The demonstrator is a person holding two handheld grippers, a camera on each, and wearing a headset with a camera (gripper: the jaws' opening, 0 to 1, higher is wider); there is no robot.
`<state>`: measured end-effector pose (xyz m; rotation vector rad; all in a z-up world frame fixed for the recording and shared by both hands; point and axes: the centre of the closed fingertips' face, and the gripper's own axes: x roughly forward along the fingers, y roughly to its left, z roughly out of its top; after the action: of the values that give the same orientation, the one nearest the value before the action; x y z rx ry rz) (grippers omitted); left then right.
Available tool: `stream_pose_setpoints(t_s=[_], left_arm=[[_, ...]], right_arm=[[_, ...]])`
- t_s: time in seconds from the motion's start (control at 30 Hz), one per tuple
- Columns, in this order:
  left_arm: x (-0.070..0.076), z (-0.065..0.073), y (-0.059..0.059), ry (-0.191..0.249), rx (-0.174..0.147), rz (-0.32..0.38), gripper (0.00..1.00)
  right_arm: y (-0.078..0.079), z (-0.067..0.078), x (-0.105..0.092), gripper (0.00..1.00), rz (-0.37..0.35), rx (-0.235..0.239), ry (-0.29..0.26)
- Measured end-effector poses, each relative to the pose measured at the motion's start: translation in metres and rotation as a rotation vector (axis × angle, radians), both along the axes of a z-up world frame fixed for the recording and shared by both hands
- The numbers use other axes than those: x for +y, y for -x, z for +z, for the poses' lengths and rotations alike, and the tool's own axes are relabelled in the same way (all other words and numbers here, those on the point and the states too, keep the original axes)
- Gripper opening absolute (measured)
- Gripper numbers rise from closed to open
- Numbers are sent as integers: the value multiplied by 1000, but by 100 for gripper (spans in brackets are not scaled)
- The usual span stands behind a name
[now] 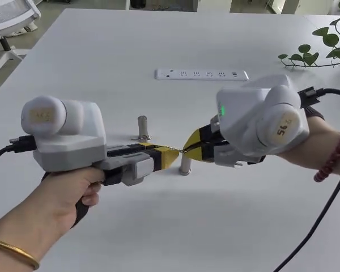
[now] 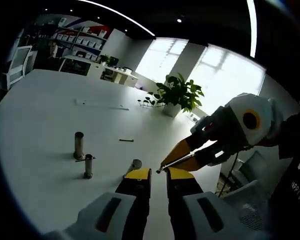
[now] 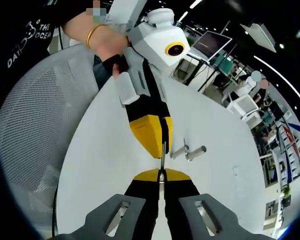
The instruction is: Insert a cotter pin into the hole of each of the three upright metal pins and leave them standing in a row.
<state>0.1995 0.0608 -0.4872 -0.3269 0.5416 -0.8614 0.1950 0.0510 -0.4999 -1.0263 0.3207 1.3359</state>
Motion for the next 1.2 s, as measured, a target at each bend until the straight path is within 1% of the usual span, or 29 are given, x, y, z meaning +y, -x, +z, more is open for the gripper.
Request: stream_pose_setpoints(t_s=[0.1, 0.2, 0.33, 0.47, 0.57, 0.73, 0.8, 0.83, 0.87, 0.9, 0.93, 0.97, 1.0, 1.03, 1.07, 1.13, 1.17, 1.2], left_arm=[[-1, 0, 2, 8, 10, -4, 6], [-1, 1, 3, 30, 27, 2, 6], [0, 2, 2, 54, 40, 10, 2], [0, 1, 3, 55, 46, 9, 2], [-1, 1, 4, 57, 47, 5, 1], [-1, 1, 5, 50, 28, -5, 1], [-2, 1, 6, 33, 13, -16, 0], [-3, 1, 7, 26, 3, -19, 0], [-3, 1, 7, 21, 0, -21, 0], [-3, 1, 6, 18, -2, -19, 0], [-2, 1, 6, 18, 1, -18, 0], [-2, 0, 7, 19, 9, -23, 0], [-2, 0, 7, 18, 8, -25, 0], [-2, 0, 7, 15, 4, -26, 0], [-1, -1, 6, 1, -7, -29, 0], [0, -2, 7, -15, -18, -41, 0], [1, -3, 8, -23, -23, -49, 0], [2, -3, 8, -27, -28, -56, 0]], right_arm=[[2, 2, 2, 0, 13, -11, 2], [2, 3, 3, 0, 19, -17, 5], [4, 2, 4, 0, 31, -25, 13], [3, 3, 4, 0, 26, -27, 9], [3, 2, 4, 0, 25, -26, 10], [3, 2, 4, 0, 21, -27, 5], [4, 1, 4, 0, 3, -1, -4], [4, 1, 4, 0, -5, 5, -9], [3, 1, 5, 0, -12, 18, -13], [3, 1, 5, 0, -28, 33, -25], [2, 1, 5, 0, -31, 37, -30], [3, 0, 5, 0, -32, 54, -33], [4, 0, 5, 0, -42, 72, -42], [4, -1, 5, 0, -60, 104, -55], [5, -2, 4, 0, -69, 121, -61], [8, -3, 4, 0, -87, 185, -90], [7, -1, 4, 0, -104, 206, -124], [9, -1, 3, 0, -108, 226, -133]])
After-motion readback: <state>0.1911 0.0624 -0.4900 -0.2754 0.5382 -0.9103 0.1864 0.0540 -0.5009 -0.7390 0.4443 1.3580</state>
